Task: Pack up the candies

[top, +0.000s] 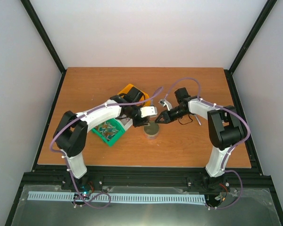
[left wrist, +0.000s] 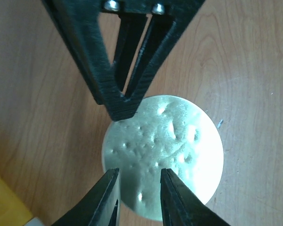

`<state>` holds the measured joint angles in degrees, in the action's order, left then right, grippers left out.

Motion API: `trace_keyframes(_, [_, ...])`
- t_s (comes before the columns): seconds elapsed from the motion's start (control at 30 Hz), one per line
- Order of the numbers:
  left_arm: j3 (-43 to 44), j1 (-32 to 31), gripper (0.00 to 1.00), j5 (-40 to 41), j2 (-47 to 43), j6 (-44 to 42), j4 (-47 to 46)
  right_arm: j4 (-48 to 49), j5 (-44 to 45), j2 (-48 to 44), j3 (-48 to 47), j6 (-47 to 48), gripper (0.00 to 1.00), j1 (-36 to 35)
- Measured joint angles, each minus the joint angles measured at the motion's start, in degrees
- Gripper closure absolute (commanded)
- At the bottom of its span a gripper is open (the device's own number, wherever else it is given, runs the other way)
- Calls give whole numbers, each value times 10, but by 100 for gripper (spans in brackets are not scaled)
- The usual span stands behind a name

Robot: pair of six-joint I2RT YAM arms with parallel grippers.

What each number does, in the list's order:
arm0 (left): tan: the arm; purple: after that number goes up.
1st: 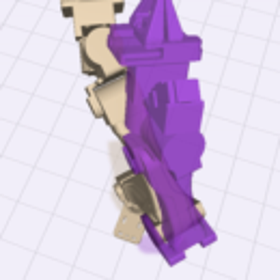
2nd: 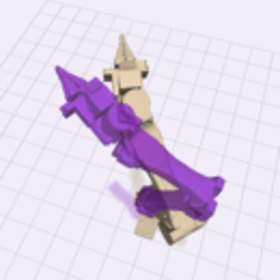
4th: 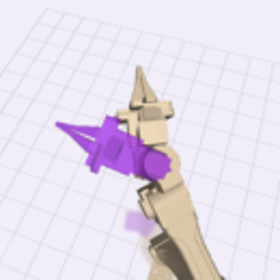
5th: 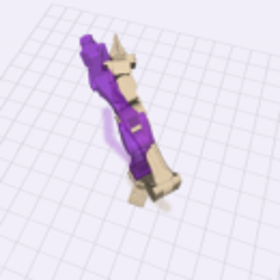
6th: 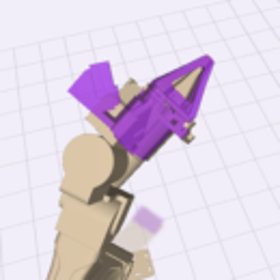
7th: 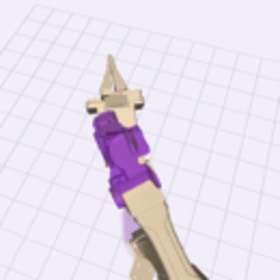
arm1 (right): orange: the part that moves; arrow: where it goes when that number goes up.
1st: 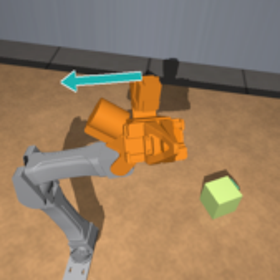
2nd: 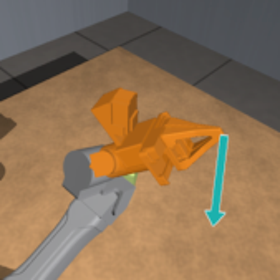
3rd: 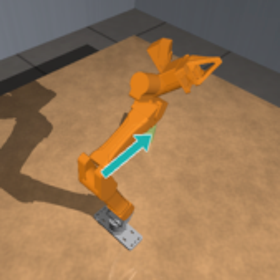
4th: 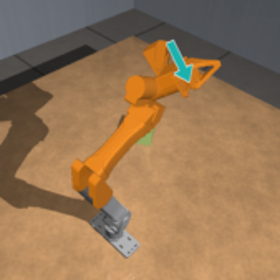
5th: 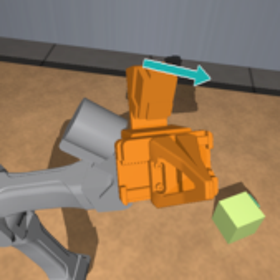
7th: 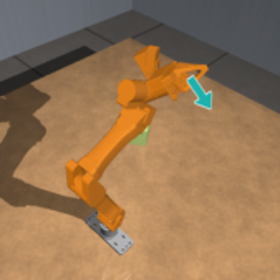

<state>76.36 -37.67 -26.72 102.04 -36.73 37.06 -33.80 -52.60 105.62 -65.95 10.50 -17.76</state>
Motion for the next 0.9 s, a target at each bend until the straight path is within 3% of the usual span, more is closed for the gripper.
trace_keyframes(0.13, [-13, -14, 80, 26, 28, 0, -13, 6, -5, 20, 0, 0, 82, 1])
trace_keyframes(0.37, [-37, -16, 80, 32, 18, -11, -44, 20, -26, 23, 9, 7, 86, 2])
trace_keyframes(0.47, [-32, -14, 76, 32, 18, -11, -37, 22, -29, 23, 10, 7, 83, 2])
trace_keyframes(0.57, [-20, -10, 60, 36, 20, -9, -20, 22, -27, 21, 11, 10, 61, 2])
trace_keyframes(0.67, [-13, -5, 22, 38, 19, 0, -11, 37, -16, 3, 29, 9, 39, 5])
trace_keyframes(0.73, [-9, -2, 2, 38, 16, 10, -7, 44, -10, -24, 42, 10, 28, 10])
trace_keyframes(0.9, [-5, 7, 0, 37, -19, 46, -10, 78, 12, -108, 34, 28, 15, 24])
